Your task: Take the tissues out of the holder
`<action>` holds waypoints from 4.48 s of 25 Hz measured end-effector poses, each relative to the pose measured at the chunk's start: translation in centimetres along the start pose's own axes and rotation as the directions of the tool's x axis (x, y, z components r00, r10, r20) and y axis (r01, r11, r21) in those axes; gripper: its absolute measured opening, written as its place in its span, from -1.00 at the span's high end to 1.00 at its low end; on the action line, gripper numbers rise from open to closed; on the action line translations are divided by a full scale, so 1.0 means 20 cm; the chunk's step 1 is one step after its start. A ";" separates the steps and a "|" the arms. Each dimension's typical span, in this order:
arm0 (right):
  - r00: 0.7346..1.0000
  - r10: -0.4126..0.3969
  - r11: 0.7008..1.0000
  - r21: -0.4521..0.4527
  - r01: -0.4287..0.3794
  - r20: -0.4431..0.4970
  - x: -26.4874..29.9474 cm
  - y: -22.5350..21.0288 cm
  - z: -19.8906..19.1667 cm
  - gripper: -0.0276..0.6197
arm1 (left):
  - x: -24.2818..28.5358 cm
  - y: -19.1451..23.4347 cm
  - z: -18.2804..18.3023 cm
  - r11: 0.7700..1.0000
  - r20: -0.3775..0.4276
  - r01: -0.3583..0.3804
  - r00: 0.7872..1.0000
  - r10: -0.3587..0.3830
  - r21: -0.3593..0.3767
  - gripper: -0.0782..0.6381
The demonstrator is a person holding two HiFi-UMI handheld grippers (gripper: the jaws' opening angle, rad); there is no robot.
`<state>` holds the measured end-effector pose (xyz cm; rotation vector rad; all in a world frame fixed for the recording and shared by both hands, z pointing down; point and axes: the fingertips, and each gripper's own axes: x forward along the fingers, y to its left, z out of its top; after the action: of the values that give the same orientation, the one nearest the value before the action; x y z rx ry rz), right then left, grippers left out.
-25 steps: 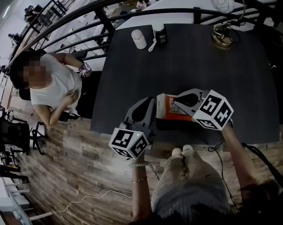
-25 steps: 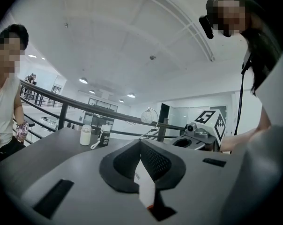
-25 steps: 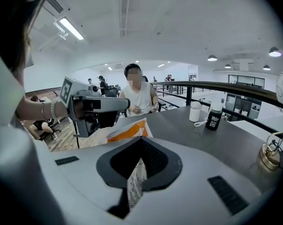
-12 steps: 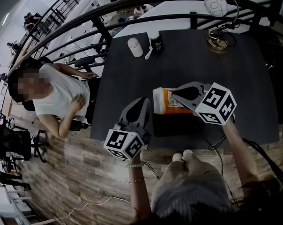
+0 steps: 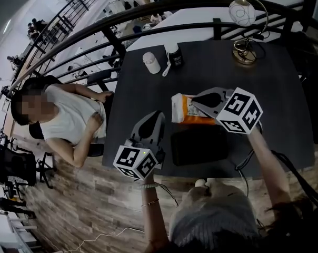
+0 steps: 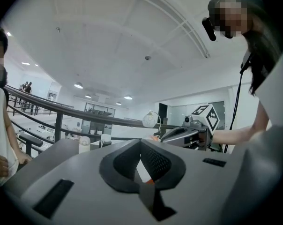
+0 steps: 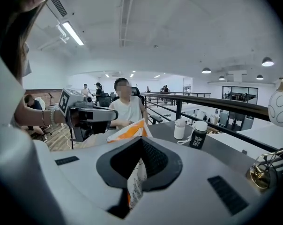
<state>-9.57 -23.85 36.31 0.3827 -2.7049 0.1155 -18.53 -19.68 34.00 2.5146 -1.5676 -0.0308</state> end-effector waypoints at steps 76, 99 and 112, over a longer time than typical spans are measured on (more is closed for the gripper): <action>0.967 -0.023 0.998 0.047 0.036 -0.256 0.64 -0.29 -0.44 0.71 | 0.30 0.22 -0.43 0.997 -0.231 -0.008 0.973 -0.009 -0.073 0.76; 0.961 -0.140 0.964 0.256 0.078 0.237 0.01 0.07 0.02 0.87 | 0.12 -0.25 -0.05 0.990 -0.059 0.121 0.991 -0.117 0.068 0.76; 0.932 -0.149 0.976 0.203 0.084 0.329 -0.19 0.20 0.12 0.87 | 0.09 -0.43 0.06 0.980 -0.012 0.164 0.986 -0.163 0.113 0.76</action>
<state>-8.32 -19.39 32.50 0.6763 -3.0143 0.2938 -10.29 -17.71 31.49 2.7244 -1.3946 0.0414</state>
